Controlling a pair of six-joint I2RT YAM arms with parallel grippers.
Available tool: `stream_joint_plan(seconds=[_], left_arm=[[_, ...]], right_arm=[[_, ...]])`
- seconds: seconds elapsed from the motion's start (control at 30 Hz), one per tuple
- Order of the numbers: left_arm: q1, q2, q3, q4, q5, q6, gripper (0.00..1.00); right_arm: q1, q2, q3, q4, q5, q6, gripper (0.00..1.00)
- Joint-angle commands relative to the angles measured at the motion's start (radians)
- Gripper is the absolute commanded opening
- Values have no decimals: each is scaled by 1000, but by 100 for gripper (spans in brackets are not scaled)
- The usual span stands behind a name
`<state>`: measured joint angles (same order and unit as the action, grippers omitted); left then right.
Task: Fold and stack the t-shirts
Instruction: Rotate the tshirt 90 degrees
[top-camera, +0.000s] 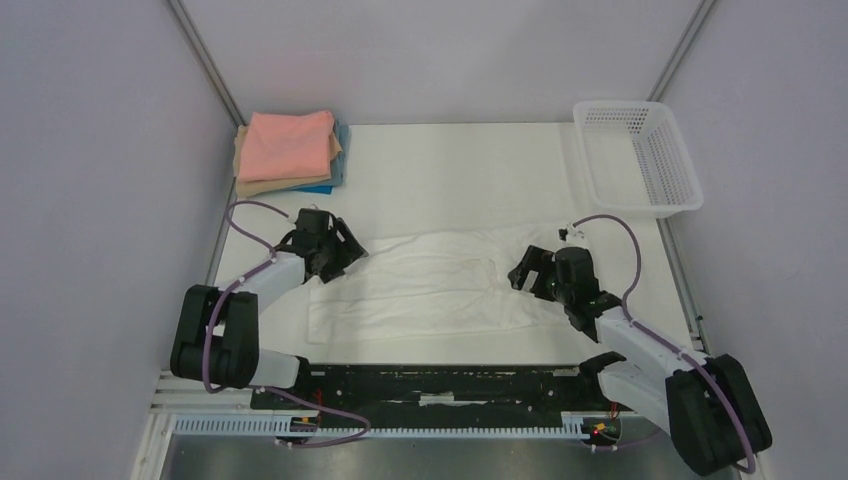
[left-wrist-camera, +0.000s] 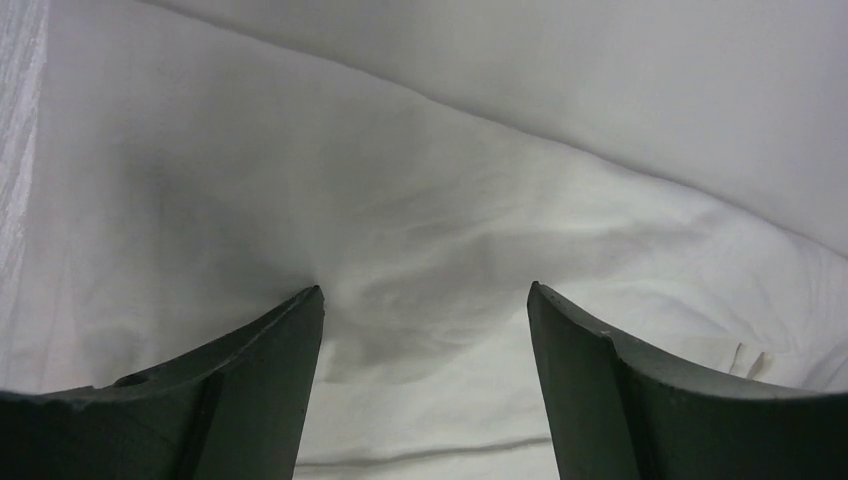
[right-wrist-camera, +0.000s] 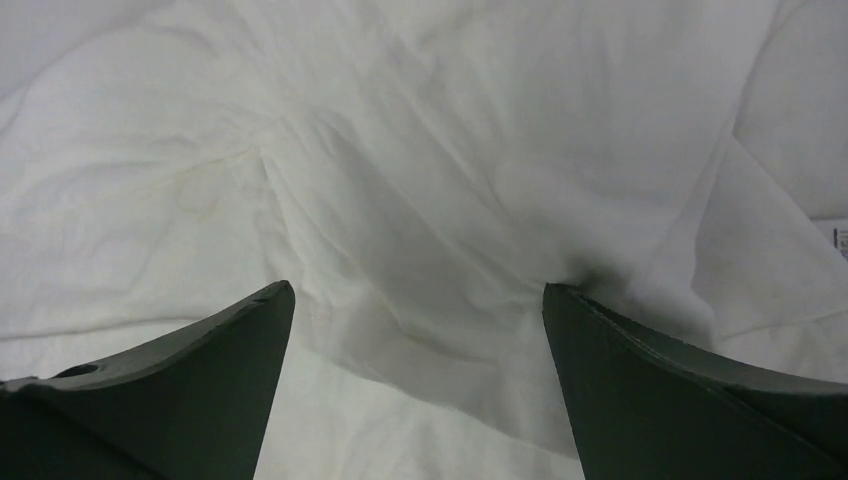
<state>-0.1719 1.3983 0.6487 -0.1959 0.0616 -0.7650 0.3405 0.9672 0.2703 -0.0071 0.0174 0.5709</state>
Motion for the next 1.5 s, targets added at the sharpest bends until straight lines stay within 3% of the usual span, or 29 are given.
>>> stream_joint_plan(seconds=[0.0, 0.13, 0.23, 0.4, 0.57, 0.7, 0.8, 1.03, 1.17, 1.33, 1.47], left_arm=[[-37, -4, -56, 39, -7, 0, 81], [-118, -42, -114, 47, -25, -90, 81], [-201, -88, -161, 98, -56, -170, 81], [-350, -216, -207, 81, -187, -338, 80], [-457, -354, -280, 80, -244, -462, 80], [-554, -364, -292, 98, -286, -474, 81], [-599, -301, -285, 119, -275, -490, 80], [-765, -212, -211, 103, -279, -485, 80], [-860, -265, -116, -78, -407, -473, 80], [-918, -340, -79, -101, -446, -404, 81], [-918, -369, -24, -265, -503, -368, 86]], right_arm=[[-28, 204, 52, 171, 97, 90, 98], [-56, 427, 199, 285, 85, 104, 98], [-57, 634, 397, 364, 55, 40, 98], [-83, 982, 814, 273, -11, -31, 98], [-92, 1233, 1131, 272, -138, -71, 98], [-79, 1399, 1225, 472, -333, 90, 98], [-68, 1504, 1347, 458, -341, 127, 98], [-54, 1628, 1604, 339, -258, 53, 98], [-46, 1630, 1709, 260, -277, -18, 98], [-25, 1479, 1690, 215, -266, -177, 98], [20, 1281, 1602, 152, -222, -341, 98]])
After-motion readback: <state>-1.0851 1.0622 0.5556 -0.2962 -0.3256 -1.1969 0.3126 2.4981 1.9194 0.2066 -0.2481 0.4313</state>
